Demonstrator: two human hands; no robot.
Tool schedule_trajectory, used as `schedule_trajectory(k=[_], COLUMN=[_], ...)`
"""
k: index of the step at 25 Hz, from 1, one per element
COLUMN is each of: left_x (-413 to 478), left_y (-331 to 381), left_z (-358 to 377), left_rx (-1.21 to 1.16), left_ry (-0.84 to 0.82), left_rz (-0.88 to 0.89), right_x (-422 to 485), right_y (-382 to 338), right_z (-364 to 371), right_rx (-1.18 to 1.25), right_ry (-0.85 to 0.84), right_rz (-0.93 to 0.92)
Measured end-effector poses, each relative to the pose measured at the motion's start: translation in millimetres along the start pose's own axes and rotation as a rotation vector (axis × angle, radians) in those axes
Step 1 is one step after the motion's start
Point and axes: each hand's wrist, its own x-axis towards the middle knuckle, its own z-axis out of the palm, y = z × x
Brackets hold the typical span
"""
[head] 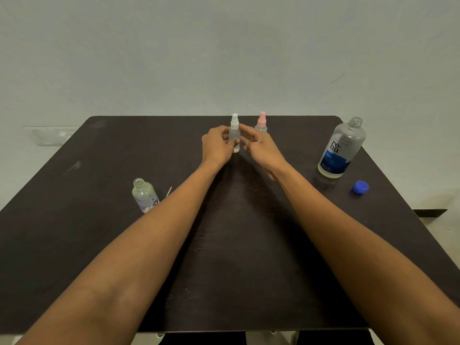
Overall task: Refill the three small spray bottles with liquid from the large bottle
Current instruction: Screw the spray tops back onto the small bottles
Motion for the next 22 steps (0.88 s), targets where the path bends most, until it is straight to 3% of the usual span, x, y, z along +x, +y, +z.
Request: schedule_trajectory(k=[13,22], left_x=[-9,-79], left_y=[3,28], left_z=[-3,-43], left_rx=[0.016,-0.024], left_ry=[0.011,0.037], left_rz=[-0.018,0.131], right_x=[-19,-75], right_y=[2,-20], right_z=[-5,-16], right_rx=[0.040,0.054], right_ry=[-0.013,0.047], right_rz=[0.021,-0.120])
